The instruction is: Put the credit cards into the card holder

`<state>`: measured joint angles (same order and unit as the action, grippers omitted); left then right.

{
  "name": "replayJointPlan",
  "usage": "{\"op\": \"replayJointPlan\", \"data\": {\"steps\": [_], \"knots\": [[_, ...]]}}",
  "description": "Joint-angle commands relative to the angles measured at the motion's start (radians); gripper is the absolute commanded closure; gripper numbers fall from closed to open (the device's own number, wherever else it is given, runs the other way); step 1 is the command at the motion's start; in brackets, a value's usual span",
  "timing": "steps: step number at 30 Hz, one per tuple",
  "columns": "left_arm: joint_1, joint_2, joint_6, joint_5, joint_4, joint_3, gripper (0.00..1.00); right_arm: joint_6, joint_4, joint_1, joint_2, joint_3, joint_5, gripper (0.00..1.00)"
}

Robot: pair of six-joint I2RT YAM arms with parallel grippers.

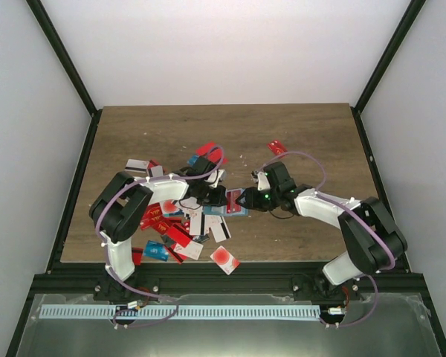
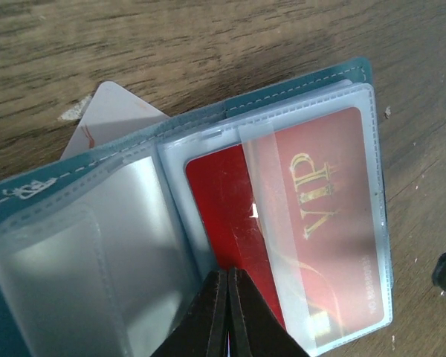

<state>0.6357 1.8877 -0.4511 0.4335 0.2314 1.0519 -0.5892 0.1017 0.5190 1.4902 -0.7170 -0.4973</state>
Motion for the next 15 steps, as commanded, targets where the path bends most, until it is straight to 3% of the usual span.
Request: {"op": "replayJointPlan", "data": {"steps": [1,15], "knots": [[0.008,0.026,-0.004,-0.006,0.002,-0.027,0.96,-0.019,-0.053,-0.007,0.028,-0.015,-0.053,0.6],[0.016,0.022,-0.017,0.003,-0.014,-0.045,0.96,-0.021,-0.061,-0.007,0.099,-0.029,-0.031,0.6]]}}
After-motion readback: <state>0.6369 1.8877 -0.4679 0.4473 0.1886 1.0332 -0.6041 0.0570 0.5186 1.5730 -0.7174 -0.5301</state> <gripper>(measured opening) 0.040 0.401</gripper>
